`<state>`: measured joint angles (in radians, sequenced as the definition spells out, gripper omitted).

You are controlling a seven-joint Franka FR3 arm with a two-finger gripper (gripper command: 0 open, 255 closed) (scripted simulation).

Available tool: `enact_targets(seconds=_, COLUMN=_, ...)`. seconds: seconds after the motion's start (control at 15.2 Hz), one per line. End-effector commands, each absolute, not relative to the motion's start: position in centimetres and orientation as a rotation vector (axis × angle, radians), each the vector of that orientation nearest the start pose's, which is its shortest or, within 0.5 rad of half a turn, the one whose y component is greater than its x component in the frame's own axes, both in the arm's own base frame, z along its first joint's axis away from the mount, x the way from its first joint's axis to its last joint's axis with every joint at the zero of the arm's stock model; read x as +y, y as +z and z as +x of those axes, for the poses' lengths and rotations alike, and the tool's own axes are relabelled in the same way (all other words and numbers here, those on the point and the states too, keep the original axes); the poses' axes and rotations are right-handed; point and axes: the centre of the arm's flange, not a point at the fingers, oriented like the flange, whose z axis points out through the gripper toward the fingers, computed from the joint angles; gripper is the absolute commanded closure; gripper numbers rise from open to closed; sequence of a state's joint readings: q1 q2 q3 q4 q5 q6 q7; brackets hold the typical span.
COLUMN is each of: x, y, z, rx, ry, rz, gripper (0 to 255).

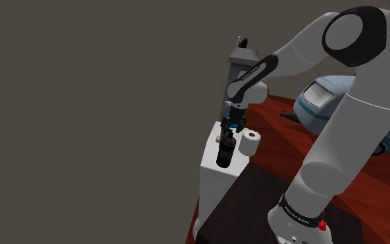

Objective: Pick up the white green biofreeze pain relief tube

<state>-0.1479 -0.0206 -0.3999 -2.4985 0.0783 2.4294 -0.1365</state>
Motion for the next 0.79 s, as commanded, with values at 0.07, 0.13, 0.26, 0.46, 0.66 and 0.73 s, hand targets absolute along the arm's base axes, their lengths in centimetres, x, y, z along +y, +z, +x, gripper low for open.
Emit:
enact_targets(seconds=0.07, x=-24.0, y=28.5, z=39.4, rx=0.717, ry=0.043, rz=-2.985, gripper=255)
enact_targets(seconds=0.13, x=-24.0, y=28.5, z=39.4, rx=0.717, ry=0.043, rz=-2.985, gripper=255)
enact_targets(seconds=0.26, x=-24.0, y=28.5, z=39.4, rx=0.717, ry=0.043, rz=-2.985, gripper=255)
enact_targets(seconds=0.46, x=-24.0, y=28.5, z=39.4, rx=0.717, ry=0.043, rz=-2.985, gripper=255)
enact_targets(seconds=0.66, x=-24.0, y=28.9, z=39.3, rx=0.718, ry=0.043, rz=-2.985, gripper=255)
enact_targets(seconds=0.73, x=-24.0, y=29.5, z=39.3, rx=0.718, ry=0.043, rz=-2.985, gripper=255)
